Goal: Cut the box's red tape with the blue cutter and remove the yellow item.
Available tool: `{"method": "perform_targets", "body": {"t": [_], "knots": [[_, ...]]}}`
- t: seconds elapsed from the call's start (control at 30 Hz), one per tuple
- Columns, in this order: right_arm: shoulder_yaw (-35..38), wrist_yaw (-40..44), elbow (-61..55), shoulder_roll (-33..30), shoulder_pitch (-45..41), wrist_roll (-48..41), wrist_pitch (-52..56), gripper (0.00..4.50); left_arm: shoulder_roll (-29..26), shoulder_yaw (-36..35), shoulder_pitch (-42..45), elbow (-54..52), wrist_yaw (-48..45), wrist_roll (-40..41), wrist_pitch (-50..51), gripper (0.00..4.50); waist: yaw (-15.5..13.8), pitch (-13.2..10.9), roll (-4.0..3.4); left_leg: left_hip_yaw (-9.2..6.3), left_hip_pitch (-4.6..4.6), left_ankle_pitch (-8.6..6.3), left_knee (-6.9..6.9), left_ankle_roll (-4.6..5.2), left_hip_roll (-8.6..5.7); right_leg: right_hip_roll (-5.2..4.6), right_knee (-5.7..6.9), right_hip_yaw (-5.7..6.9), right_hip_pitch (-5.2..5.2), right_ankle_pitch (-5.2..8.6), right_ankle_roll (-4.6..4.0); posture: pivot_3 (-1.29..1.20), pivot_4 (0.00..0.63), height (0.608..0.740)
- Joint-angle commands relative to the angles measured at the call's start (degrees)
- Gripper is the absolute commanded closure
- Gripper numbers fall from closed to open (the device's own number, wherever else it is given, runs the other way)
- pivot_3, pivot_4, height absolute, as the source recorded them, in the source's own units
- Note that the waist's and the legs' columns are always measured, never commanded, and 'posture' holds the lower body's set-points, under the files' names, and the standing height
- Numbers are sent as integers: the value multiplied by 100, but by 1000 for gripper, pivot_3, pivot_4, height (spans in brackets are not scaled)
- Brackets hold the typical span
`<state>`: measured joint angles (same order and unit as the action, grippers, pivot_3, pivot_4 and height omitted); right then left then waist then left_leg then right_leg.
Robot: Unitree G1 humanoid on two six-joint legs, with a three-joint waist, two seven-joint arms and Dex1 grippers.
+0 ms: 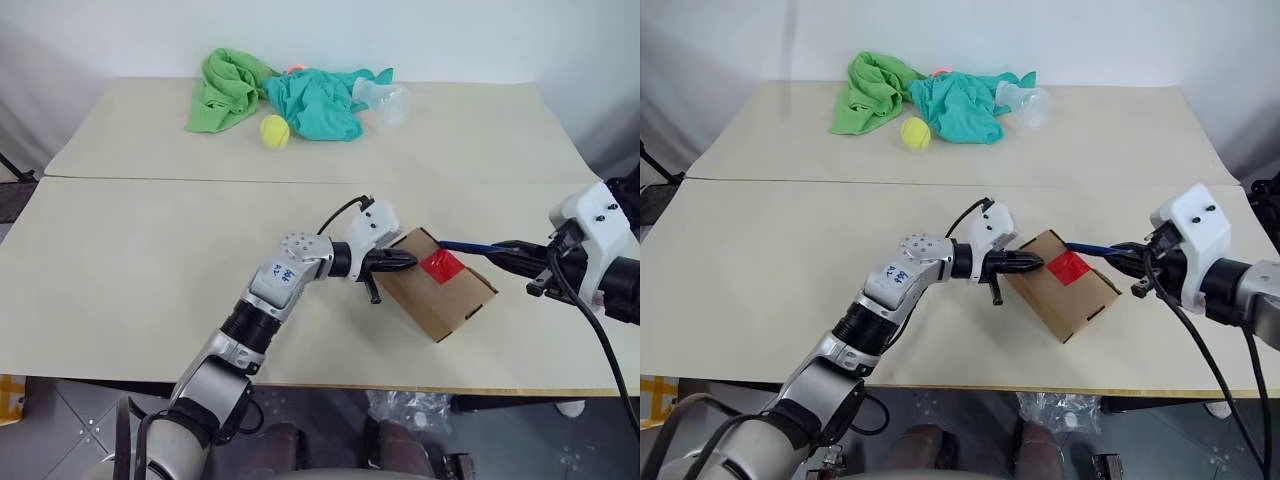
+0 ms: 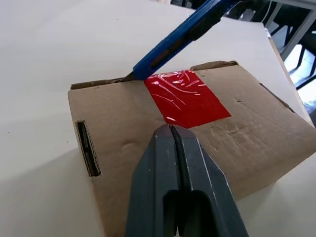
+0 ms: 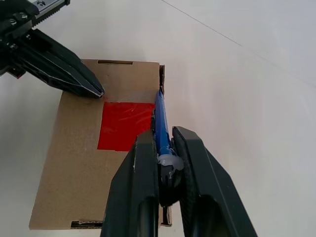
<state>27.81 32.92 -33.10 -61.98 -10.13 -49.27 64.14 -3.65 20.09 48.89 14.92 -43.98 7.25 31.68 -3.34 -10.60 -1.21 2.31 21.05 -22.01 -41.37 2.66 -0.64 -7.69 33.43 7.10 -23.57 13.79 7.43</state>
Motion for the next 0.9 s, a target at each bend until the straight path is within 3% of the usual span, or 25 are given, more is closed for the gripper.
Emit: {"method": "perform_targets", "body": {"t": [0.03,0.9], "knots": [[49,128,-31,-186,-43,-104,159,4328,49,308,0,91,139,-257,435,4484,-3,0,1,-1,0,0,0,0,0,0,0,0,0,0,0,0,150,740],[434,714,-149,-792,269,-217,715,4328,161,495,140,235,512,-463,937,4484,-117,10,17,-13,-4,0,-5,0,-2,-9,-1,4,10,0,-1,0,150,740]]}}
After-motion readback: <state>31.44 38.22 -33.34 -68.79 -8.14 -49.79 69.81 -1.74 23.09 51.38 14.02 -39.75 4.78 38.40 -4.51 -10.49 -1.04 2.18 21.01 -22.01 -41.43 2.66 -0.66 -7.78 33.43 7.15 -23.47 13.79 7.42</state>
